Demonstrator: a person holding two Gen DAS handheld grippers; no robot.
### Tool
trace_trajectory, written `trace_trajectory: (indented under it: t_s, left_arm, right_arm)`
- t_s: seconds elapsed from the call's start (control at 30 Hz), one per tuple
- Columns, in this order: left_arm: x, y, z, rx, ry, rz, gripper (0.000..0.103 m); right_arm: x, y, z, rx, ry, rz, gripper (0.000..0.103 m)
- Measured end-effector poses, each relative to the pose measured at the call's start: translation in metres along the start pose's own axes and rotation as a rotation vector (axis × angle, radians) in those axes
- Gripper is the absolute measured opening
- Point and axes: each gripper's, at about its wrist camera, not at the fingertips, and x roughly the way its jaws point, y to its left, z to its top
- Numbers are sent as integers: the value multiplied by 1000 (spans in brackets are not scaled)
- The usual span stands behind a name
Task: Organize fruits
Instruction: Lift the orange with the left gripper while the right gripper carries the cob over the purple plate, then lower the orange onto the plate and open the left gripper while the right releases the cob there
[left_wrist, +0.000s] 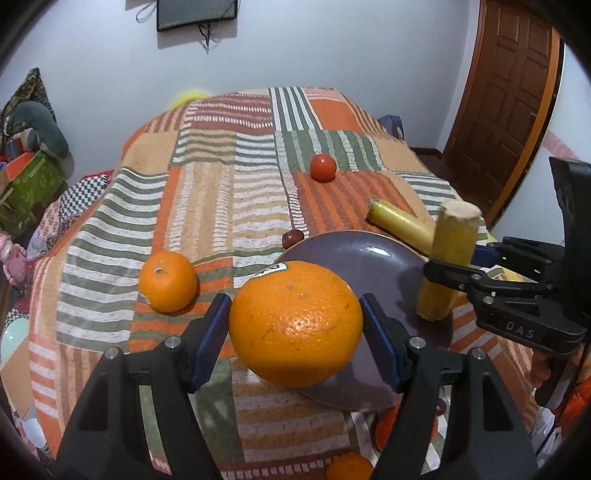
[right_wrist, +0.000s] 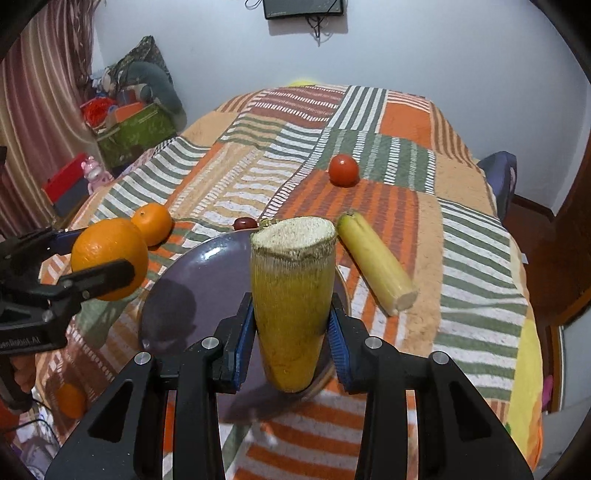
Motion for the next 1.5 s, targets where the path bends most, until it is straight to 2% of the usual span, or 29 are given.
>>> trace_trajectory:
  t_s: [0.43, 0.8, 1.03, 1.13, 1.27, 1.33, 1.4, 1.5]
  left_arm:
    - [52, 2, 13, 49, 102, -19, 70]
    - [74, 5, 14, 57, 145, -25, 70]
    - [76, 4, 15, 63, 141, -28, 70]
    - [74, 4, 16, 60, 140, -46, 72]
    - [70, 5, 18, 47, 129, -48, 82]
    - [67, 6, 18, 43, 130, -46, 82]
    - [63, 6, 17, 43, 128, -43, 82]
    - [52, 7, 17, 44, 104, -34, 82]
  right_arm:
    - [44, 5, 20, -31, 51, 30, 34]
    - [64, -3, 15, -24, 105, 40, 34]
    - [66, -2, 17, -55, 119, 41, 34]
    - [66, -2, 17, -51, 123, 41, 34]
    - [66, 0, 17, -45, 127, 36, 34]
    - [63, 1, 17, -40, 128, 50, 36]
    - [59, 4, 18, -45, 117, 47, 46]
    - [49, 7, 19, -58, 94, 37, 49]
